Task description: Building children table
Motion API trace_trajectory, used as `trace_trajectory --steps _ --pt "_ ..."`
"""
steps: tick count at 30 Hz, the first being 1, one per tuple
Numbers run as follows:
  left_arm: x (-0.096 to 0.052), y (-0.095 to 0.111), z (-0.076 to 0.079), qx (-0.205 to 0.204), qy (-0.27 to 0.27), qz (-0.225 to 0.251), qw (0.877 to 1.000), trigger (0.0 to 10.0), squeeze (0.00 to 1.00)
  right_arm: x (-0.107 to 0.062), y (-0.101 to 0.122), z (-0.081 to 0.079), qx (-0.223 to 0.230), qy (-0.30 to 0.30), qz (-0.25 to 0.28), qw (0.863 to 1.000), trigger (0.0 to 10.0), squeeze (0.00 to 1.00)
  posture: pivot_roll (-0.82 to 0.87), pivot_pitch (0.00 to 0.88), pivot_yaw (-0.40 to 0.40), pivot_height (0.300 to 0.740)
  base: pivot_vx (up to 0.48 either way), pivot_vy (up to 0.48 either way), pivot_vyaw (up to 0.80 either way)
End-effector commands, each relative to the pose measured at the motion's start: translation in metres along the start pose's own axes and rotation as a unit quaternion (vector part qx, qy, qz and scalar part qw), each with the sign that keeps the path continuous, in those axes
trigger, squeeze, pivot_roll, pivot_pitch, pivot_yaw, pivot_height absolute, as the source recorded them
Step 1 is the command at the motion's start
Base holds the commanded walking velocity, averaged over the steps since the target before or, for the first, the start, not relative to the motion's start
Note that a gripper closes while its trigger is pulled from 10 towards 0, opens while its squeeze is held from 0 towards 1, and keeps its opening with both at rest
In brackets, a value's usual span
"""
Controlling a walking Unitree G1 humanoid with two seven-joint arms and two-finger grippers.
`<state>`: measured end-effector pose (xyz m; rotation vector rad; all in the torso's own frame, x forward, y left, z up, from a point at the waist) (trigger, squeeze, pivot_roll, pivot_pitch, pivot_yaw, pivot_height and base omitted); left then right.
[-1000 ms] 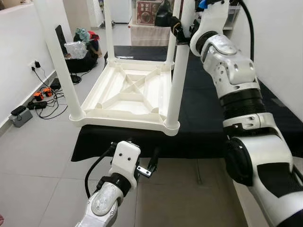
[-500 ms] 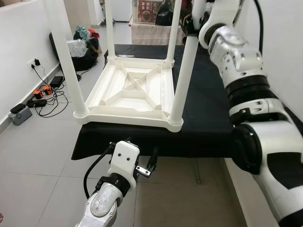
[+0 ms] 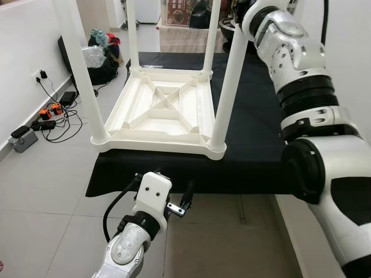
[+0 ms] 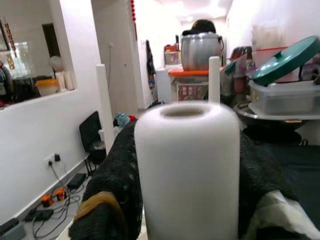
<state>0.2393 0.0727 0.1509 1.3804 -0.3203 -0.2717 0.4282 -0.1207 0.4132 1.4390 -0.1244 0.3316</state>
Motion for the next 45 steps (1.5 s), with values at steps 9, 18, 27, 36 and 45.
trace_trajectory --steps 9,18,27,36,45 --pt "0.0 -0.004 0.0 -0.001 0.005 -0.011 1.0 10.0 0.0 -0.001 -0.019 -0.017 0.004 0.034 -0.038 0.999 10.0 0.0 0.0 0.048 -0.068 0.74 0.0 0.0 0.0" --pt "0.0 -0.003 -0.001 -0.002 0.005 -0.009 1.0 10.0 0.0 0.0 -0.014 -0.011 -0.006 0.023 -0.022 0.999 10.0 0.0 0.0 0.042 -0.068 0.74 0.0 0.0 0.0" --pt "0.0 0.0 -0.001 -0.002 0.009 -0.003 1.0 10.0 0.0 -0.002 -0.007 -0.007 -0.006 0.011 0.017 1.0 0.0 0.0 0.01 0.036 -0.068 0.74 0.0 0.0 0.0" --pt "-0.001 0.001 0.002 -0.003 0.006 -0.002 1.0 10.0 0.0 0.001 -0.017 -0.007 0.027 0.005 -0.008 1.0 0.0 0.0 0.01 0.039 -0.081 0.74 0.0 0.0 0.0" --pt "-0.005 0.009 0.011 -0.01 0.003 0.005 1.0 10.0 0.0 0.002 -0.05 -0.004 0.091 -0.011 -0.058 0.994 0.0 0.0 0.03 0.078 -0.105 0.74 0.0 0.0 0.0"
Point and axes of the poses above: a point about 5 cm out from each wrist's last joint towards the gripper, its own x axis pointing out of the wrist towards the gripper, its own y axis along the axis of the wrist's last joint, z = x × y, the point moved 2 cm from there along x, pointing out of the wrist towards the gripper, and after that the axes turned 12 degrees about -x, right-handed, at the moved point
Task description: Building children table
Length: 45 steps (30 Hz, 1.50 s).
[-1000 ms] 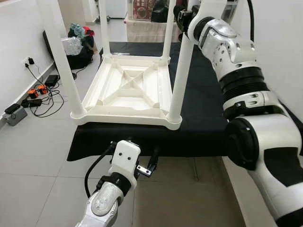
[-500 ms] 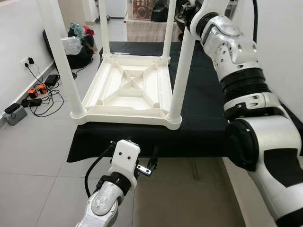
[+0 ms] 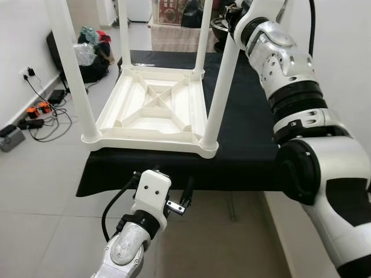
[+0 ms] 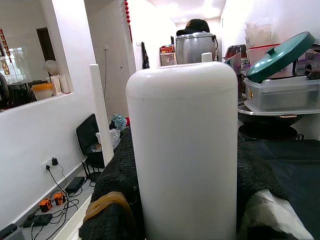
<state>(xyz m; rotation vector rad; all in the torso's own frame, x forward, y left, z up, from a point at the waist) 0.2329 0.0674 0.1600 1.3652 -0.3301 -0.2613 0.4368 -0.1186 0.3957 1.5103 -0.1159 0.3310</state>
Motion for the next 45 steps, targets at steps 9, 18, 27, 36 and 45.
trace_trajectory --steps 9,18,27,36,45 --pt "-0.007 0.008 0.007 -0.006 -0.001 -0.001 1.0 10.0 0.0 -0.007 -0.064 0.017 0.136 -0.044 -0.093 0.985 0.0 0.0 0.05 0.12 -0.115 0.74 0.0 0.0 0.0" --pt "-0.013 0.016 0.01 -0.009 -0.001 -0.005 1.0 10.0 0.0 -0.022 -0.099 0.05 0.247 -0.118 -0.108 0.956 0.0 0.0 0.07 0.168 -0.113 0.74 0.0 0.0 0.0" --pt "-0.013 0.018 0.012 -0.01 -0.002 -0.009 1.0 10.0 0.0 -0.034 -0.108 0.085 0.289 -0.171 -0.1 0.937 0.0 0.0 0.06 0.166 -0.113 0.74 0.0 0.0 0.0" --pt "-0.011 0.024 0.014 -0.007 -0.008 -0.006 1.0 10.0 0.0 -0.083 -0.196 0.104 0.36 -0.249 -0.194 0.878 0.0 0.0 0.08 0.167 -0.107 0.74 0.0 0.0 0.0" --pt "-0.011 0.028 0.014 0.0 -0.011 -0.003 1.0 10.0 0.0 -0.087 -0.223 0.062 0.326 -0.187 -0.262 0.889 0.0 0.0 0.09 0.169 -0.1 0.74 0.0 0.0 0.0"
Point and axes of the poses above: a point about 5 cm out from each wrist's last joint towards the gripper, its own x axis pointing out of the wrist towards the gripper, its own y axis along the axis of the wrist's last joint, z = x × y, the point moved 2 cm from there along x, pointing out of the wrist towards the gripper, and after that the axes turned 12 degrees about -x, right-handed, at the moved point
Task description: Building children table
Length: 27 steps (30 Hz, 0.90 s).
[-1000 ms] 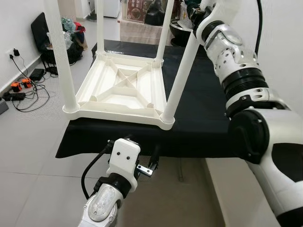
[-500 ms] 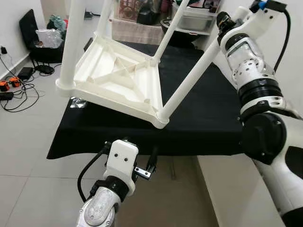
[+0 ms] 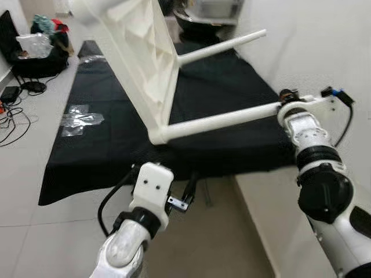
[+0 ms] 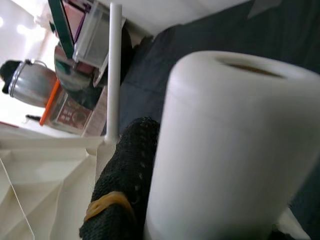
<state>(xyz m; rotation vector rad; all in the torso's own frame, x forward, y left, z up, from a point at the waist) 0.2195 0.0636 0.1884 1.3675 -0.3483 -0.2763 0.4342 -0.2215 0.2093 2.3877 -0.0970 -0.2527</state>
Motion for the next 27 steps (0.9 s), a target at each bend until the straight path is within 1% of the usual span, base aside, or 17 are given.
trace_trajectory --steps 1,2,3,4,5,6,7,8,13,14,15,16,18,21,22,24,27 --pt "-0.002 0.001 0.001 -0.002 -0.001 -0.003 1.0 10.0 0.0 -0.004 -0.053 0.014 -0.116 -0.021 -0.098 0.988 0.0 0.0 0.09 0.168 -0.099 0.74 0.0 0.0 0.0" --pt "-0.001 0.001 0.001 -0.002 -0.001 -0.003 1.0 10.0 0.0 -0.004 -0.057 0.005 -0.117 -0.006 -0.1 0.988 0.0 0.0 0.09 0.167 -0.101 0.74 0.0 0.0 0.0" --pt "-0.001 0.001 0.001 -0.002 -0.001 -0.003 1.0 10.0 0.0 -0.004 -0.057 0.005 -0.117 -0.006 -0.1 0.988 0.0 0.0 0.09 0.167 -0.101 0.74 0.0 0.0 0.0" --pt "-0.001 0.001 0.001 -0.001 -0.001 -0.003 1.0 10.0 0.0 -0.003 -0.058 -0.001 -0.115 0.003 -0.1 0.988 0.0 0.0 0.09 0.167 -0.101 0.74 0.0 0.0 0.0" --pt "0.0 0.001 0.002 -0.002 -0.003 -0.003 1.0 10.0 0.0 -0.003 -0.063 -0.017 -0.122 0.024 -0.106 0.987 10.0 0.0 0.08 0.167 -0.099 0.74 0.0 0.0 0.0" --pt "0.0 0.001 0.003 -0.003 -0.004 -0.002 1.0 10.0 0.0 -0.004 -0.065 -0.021 -0.124 0.026 -0.111 0.986 10.0 0.0 0.08 0.167 -0.102 0.74 0.0 0.0 0.0" --pt "0.0 0.001 0.003 -0.003 -0.004 -0.002 1.0 10.0 0.0 -0.004 -0.065 -0.021 -0.124 0.026 -0.111 0.986 10.0 0.0 0.08 0.167 -0.102 0.74 0.0 0.0 0.0" --pt "0.001 0.002 0.004 -0.002 -0.006 -0.001 1.0 10.0 0.0 -0.004 -0.07 -0.029 -0.122 0.032 -0.118 0.985 10.0 0.0 0.08 0.169 -0.105 0.74 0.0 0.0 0.0" --pt "0.001 0.003 0.005 0.0 -0.006 0.0 1.0 10.0 0.0 -0.005 -0.075 -0.032 -0.114 0.031 -0.128 0.985 10.0 0.0 0.08 0.17 -0.106 0.74 0.0 0.0 0.0" --pt "0.001 0.003 0.005 0.0 -0.006 0.0 1.0 10.0 0.0 -0.005 -0.077 -0.029 -0.107 0.026 -0.131 0.985 10.0 0.0 0.08 0.172 -0.108 0.74 0.0 0.0 0.0" --pt "0.0 0.004 0.005 0.0 -0.005 0.001 1.0 10.0 0.0 -0.006 -0.08 -0.018 -0.096 0.006 -0.134 0.986 10.0 0.0 0.08 0.172 -0.108 0.74 0.0 0.0 0.0" --pt "0.0 0.004 0.005 0.0 -0.005 0.001 1.0 10.0 0.0 -0.006 -0.08 -0.018 -0.096 0.006 -0.134 0.986 10.0 0.0 0.08 0.172 -0.108 0.74 0.0 0.0 0.0" --pt "0.0 0.004 0.005 0.0 -0.005 0.001 1.0 10.0 0.0 -0.007 -0.081 -0.01 -0.087 -0.009 -0.136 0.987 10.0 0.0 0.09 0.178 -0.107 0.74 0.0 0.0 0.0" --pt "-0.002 0.005 0.005 0.001 -0.005 0.001 1.0 10.0 0.0 -0.007 -0.084 -0.006 -0.078 -0.015 -0.141 0.987 10.0 0.0 0.09 0.183 -0.105 0.74 0.0 0.0 0.0" --pt "-0.002 0.005 0.004 0.001 -0.005 0.0 1.0 10.0 0.0 -0.008 -0.088 -0.011 -0.078 0.0 -0.147 0.986 10.0 0.0 0.09 0.186 -0.105 0.74 0.0 0.0 0.0" --pt "-0.002 0.005 0.004 0.001 -0.005 0.0 1.0 10.0 0.0 -0.008 -0.089 -0.012 -0.079 0.004 -0.149 0.986 10.0 0.0 0.09 0.186 -0.105 0.74 0.0 0.0 0.0" --pt "-0.002 0.006 0.005 0.002 -0.008 -0.002 1.0 10.0 0.0 -0.01 -0.099 -0.029 -0.075 0.03 -0.159 0.984 10.0 0.0 0.09 0.197 -0.104 0.74 0.0 0.0 0.0"
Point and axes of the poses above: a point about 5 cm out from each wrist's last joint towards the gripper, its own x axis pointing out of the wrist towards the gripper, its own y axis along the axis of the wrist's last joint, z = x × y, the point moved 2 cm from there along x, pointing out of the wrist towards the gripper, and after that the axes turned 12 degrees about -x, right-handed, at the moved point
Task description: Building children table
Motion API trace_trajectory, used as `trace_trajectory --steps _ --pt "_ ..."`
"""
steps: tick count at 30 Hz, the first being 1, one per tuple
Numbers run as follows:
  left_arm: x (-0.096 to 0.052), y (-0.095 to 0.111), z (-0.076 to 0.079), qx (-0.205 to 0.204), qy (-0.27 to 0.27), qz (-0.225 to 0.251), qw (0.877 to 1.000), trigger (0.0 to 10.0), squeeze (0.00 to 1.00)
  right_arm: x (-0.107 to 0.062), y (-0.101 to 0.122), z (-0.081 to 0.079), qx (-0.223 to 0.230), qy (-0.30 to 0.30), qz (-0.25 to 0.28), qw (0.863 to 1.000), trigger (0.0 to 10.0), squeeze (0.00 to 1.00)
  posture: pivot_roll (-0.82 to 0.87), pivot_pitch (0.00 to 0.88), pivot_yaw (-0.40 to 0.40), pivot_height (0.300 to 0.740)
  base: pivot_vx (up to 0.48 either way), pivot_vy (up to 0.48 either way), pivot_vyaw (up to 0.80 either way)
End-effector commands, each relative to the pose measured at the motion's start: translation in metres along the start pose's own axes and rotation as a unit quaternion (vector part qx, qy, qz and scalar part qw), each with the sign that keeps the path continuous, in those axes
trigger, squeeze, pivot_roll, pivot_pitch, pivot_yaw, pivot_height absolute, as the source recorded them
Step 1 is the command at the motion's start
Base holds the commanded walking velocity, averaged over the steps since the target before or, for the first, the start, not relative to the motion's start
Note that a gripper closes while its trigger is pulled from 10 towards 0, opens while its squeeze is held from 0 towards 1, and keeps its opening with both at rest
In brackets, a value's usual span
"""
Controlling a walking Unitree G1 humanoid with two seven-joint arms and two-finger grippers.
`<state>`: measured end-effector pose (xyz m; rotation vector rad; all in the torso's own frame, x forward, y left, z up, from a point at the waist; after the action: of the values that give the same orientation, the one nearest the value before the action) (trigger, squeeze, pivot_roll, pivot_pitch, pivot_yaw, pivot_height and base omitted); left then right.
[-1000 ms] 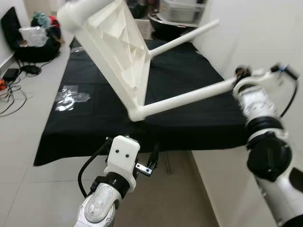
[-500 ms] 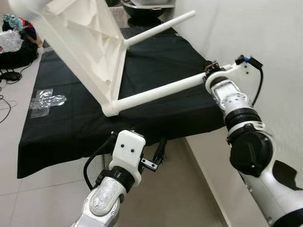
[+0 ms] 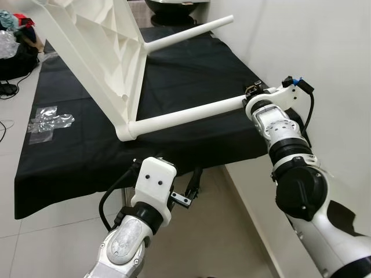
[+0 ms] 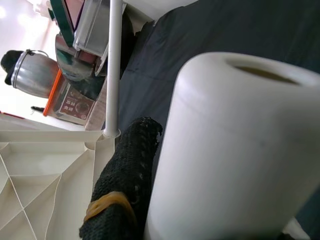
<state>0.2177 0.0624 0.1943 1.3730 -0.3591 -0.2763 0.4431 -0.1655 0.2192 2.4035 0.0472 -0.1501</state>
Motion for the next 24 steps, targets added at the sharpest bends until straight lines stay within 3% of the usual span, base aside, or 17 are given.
trace_trajectory --steps 1,5,11,12,13,14,15,19,23,24 --pt "-0.001 0.0 0.003 -0.001 -0.004 -0.004 1.0 10.0 0.0 -0.006 -0.065 0.016 -0.067 -0.029 -0.125 0.989 10.0 0.0 0.09 0.197 -0.104 0.74 0.0 0.0 0.0" --pt "-0.003 0.001 0.003 -0.002 -0.003 -0.007 1.0 10.0 0.0 -0.005 -0.071 -0.005 -0.054 -0.003 -0.127 0.99 10.0 0.0 0.11 0.202 -0.108 0.74 0.0 0.0 0.0" --pt "-0.005 0.001 0.004 -0.001 -0.003 -0.008 1.0 10.0 0.0 -0.005 -0.074 -0.015 -0.039 0.005 -0.128 0.991 10.0 0.0 0.11 0.207 -0.11 0.74 0.0 0.0 0.0" --pt "-0.005 0.002 0.003 0.0 -0.002 -0.008 1.0 10.0 0.0 -0.005 -0.076 -0.016 -0.037 0.004 -0.129 0.991 10.0 0.12 0.11 0.21 -0.111 0.74 0.0 0.0 0.0" --pt "-0.006 0.002 0.003 0.001 -0.001 -0.009 1.0 10.0 0.0 -0.005 -0.076 -0.017 -0.034 0.005 -0.128 0.991 10.0 0.66 0.12 0.212 -0.113 0.74 0.0 0.0 0.0" --pt "-0.006 0.002 0.003 0.001 -0.001 -0.009 1.0 10.0 0.0 -0.005 -0.076 -0.017 -0.034 0.005 -0.128 0.991 10.0 0.66 0.12 0.212 -0.113 0.74 0.0 0.0 0.0" --pt "-0.006 0.002 0.002 0.002 0.001 -0.009 1.0 10.0 0.0 -0.005 -0.077 -0.019 -0.031 0.012 -0.128 0.991 10.0 1.0 0.12 0.218 -0.109 0.74 0.0 0.0 0.0" --pt "-0.006 0.002 0.001 0.003 0.001 -0.012 1.0 10.0 0.0 -0.005 -0.075 -0.037 -0.012 0.064 -0.119 0.991 10.0 1.0 0.11 0.222 -0.101 0.74 0.0 0.0 0.0" --pt "-0.005 0.002 0.002 0.003 0.001 -0.011 1.0 10.0 0.0 -0.005 -0.074 -0.042 -0.01 0.077 -0.118 0.99 10.0 1.0 0.11 0.22 -0.1 0.74 0.0 0.0 0.0" --pt "-0.005 0.002 0.002 0.002 0.0 -0.011 1.0 10.0 0.0 -0.005 -0.074 -0.042 -0.01 0.079 -0.122 0.989 10.0 0.0 0.11 0.217 -0.095 0.74 0.0 0.0 0.0"
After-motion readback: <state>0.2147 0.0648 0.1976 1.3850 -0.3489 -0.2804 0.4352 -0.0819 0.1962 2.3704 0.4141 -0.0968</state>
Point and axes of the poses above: a point about 5 cm out from each wrist's last joint towards the gripper, its own x axis pointing out of the wrist towards the gripper, its own y axis along the axis of the wrist's last joint, z = x × y, the point moved 2 cm from there along x, pointing out of the wrist towards the gripper, and after that the axes turned 12 degrees about -x, right-handed, at the moved point
